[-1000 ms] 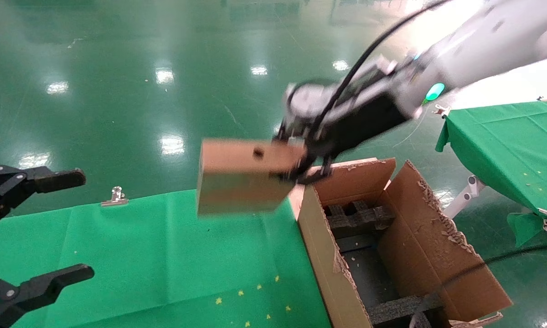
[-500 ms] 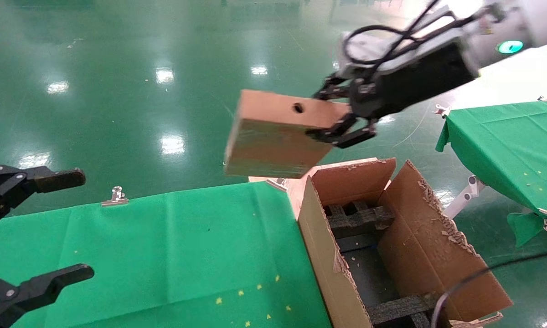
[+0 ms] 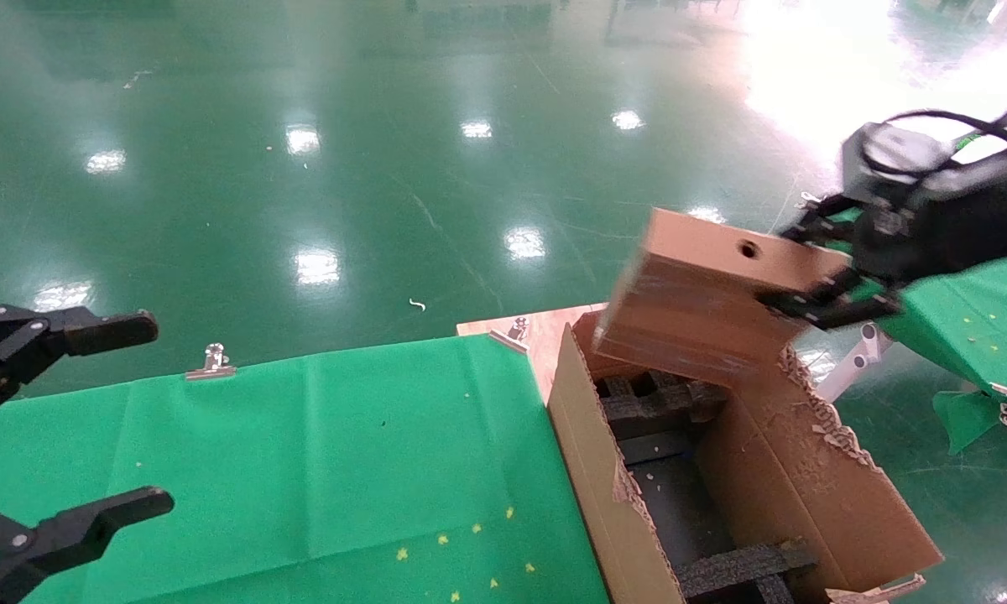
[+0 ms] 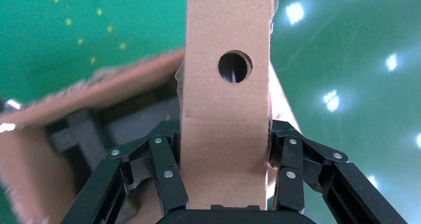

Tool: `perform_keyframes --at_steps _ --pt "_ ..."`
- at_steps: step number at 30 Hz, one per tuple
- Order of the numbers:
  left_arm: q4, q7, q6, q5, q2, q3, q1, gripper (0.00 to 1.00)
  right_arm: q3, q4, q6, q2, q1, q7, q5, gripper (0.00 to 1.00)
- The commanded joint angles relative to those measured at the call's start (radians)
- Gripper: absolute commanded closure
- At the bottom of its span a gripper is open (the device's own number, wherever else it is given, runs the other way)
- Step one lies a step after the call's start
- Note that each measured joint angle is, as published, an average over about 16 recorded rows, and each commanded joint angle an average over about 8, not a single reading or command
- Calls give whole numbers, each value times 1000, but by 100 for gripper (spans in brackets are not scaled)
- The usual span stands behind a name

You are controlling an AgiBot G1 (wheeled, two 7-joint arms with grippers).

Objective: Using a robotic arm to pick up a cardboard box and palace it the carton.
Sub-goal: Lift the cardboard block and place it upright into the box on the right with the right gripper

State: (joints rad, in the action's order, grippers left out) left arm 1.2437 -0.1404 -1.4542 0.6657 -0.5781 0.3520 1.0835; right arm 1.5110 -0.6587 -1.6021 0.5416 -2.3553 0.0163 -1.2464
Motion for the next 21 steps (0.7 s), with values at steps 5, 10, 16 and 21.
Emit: perform_keyframes --at_steps 5,10,16,21 --pt "0 0 0 0 0 0 0 0 124 -105 3 -112 -59 66 8 100" --pt "0 0 0 0 0 0 0 0 197 -163 6 -152 -87 87 10 100" --pt "0 0 0 0 0 0 0 0 228 -185 10 -159 -98 87 6 100" --pt "0 0 0 0 0 0 0 0 225 -178 29 -155 -87 103 11 100"
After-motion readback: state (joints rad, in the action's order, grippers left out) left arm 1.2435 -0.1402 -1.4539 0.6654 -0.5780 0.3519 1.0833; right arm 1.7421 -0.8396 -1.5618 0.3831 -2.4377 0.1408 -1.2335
